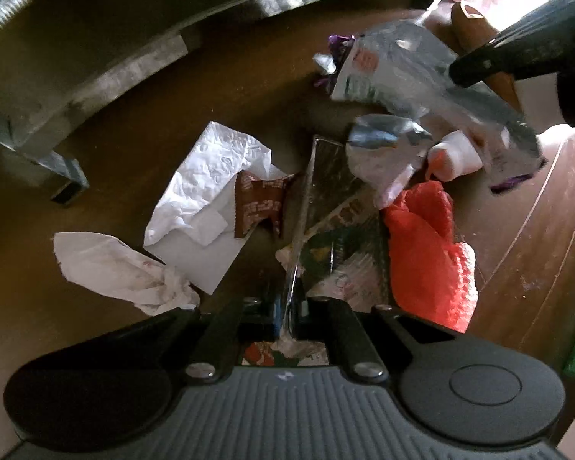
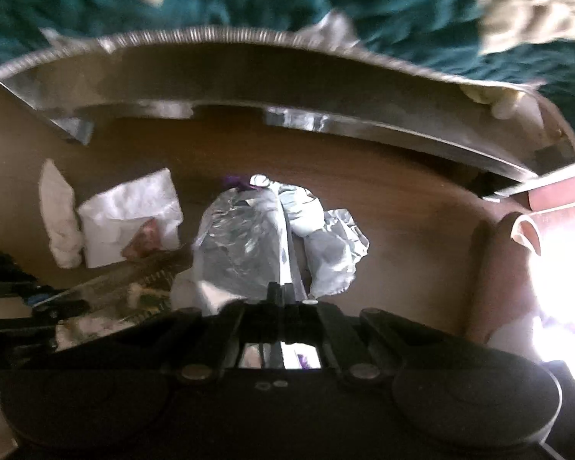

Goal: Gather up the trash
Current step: 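Lower the left tool to the clear plastic tray while the right tool reaches the foil wrapper, then close the left tool on the clear tray while the right tool grasps the foil snack wrapper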

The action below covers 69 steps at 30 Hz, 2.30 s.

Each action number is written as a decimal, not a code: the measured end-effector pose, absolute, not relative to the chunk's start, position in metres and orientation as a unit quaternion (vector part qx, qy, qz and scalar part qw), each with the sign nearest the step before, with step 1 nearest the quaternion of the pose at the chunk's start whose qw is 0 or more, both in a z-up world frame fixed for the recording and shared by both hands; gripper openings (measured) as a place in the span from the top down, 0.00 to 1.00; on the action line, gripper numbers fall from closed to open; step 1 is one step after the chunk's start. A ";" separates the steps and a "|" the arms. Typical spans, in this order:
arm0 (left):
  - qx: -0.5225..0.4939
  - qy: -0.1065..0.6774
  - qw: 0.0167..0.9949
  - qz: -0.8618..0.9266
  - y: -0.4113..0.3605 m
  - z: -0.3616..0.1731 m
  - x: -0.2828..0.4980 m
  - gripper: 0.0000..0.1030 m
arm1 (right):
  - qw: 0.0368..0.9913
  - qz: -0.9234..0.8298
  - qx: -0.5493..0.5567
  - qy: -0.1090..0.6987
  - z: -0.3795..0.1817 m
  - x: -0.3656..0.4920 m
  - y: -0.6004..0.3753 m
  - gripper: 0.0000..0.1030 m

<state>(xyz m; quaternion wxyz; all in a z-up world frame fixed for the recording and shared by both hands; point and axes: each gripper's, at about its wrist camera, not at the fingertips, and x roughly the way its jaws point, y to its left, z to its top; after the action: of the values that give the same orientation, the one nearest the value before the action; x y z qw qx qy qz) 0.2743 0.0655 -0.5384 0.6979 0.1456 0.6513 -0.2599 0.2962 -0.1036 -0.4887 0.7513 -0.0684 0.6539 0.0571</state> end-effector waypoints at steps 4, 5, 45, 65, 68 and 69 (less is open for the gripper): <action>0.149 0.649 0.698 -0.263 0.067 -0.521 0.268 0.96 | 0.765 0.067 -0.069 0.637 -0.458 0.286 -0.108 1.00; 0.148 0.649 0.700 -0.260 0.068 -0.515 0.267 0.96 | 0.768 0.069 -0.069 0.633 -0.450 0.283 -0.109 1.00; 0.004 0.669 0.729 -0.144 0.135 -0.511 0.255 0.96 | 0.694 0.162 -0.112 0.693 -0.585 0.332 -0.053 1.00; 0.083 0.580 0.781 -0.217 0.126 -0.400 0.265 0.96 | 0.795 0.182 -0.071 0.574 -0.375 0.277 -0.105 1.00; 0.101 0.549 0.798 -0.228 0.122 -0.355 0.267 0.96 | 0.809 0.190 -0.060 0.553 -0.329 0.266 -0.109 1.00; 0.109 0.537 0.805 -0.229 0.121 -0.338 0.267 0.96 | 0.814 0.191 -0.058 0.545 -0.313 0.262 -0.111 1.00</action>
<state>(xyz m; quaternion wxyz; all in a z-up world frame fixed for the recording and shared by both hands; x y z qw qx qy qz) 0.2667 0.1206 -0.3382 0.8046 0.1092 0.5368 -0.2292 0.2618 -0.1105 -0.3134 0.8143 -0.0577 0.5451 0.1910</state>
